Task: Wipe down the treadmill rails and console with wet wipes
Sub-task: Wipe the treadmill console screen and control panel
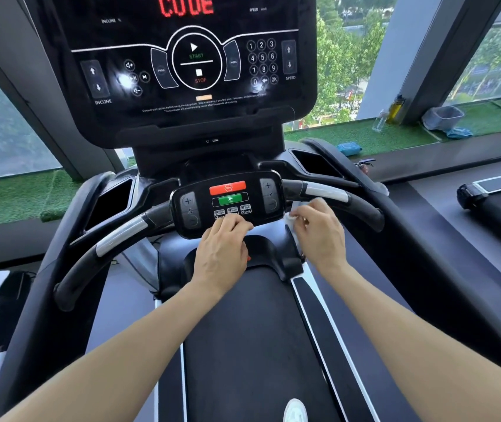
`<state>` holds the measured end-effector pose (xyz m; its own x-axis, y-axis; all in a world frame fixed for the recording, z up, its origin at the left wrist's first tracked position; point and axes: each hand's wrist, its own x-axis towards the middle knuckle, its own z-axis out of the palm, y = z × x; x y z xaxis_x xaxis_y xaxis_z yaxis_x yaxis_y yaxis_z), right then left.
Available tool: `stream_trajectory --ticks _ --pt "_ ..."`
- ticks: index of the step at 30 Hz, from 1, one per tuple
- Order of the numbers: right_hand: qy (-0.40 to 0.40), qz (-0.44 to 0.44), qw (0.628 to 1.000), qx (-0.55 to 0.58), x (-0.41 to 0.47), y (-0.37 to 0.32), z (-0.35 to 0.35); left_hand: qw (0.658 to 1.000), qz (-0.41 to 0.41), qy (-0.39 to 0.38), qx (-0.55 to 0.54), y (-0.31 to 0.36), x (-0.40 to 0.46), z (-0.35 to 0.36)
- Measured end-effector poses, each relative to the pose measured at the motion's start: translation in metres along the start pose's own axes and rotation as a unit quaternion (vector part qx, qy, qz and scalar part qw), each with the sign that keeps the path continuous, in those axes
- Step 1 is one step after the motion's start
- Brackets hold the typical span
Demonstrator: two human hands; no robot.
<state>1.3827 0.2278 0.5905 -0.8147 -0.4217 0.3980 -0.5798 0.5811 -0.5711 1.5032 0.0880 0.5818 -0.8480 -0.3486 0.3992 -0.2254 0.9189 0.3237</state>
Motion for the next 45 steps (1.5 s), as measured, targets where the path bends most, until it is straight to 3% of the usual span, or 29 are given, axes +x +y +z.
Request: stream_trajectory --ticks 5,25,40,45 --pt "0.014 -0.06 0.998 -0.008 0.016 -0.004 0.007 1.0 0.016 0.006 0.001 0.005 0.002 0.001" --pt "-0.042 0.136 0.981 0.135 0.003 -0.007 0.017 1.0 0.0 0.0 -0.003 0.0 -0.001 -0.001" --pt "-0.059 0.275 0.919 0.277 -0.02 -0.055 0.049 0.999 -0.027 0.018 0.019 -0.025 -0.023 -0.026" --pt "-0.047 0.282 0.91 0.3 -0.021 -0.058 0.05 0.999 -0.043 0.009 0.022 -0.033 -0.033 -0.032"
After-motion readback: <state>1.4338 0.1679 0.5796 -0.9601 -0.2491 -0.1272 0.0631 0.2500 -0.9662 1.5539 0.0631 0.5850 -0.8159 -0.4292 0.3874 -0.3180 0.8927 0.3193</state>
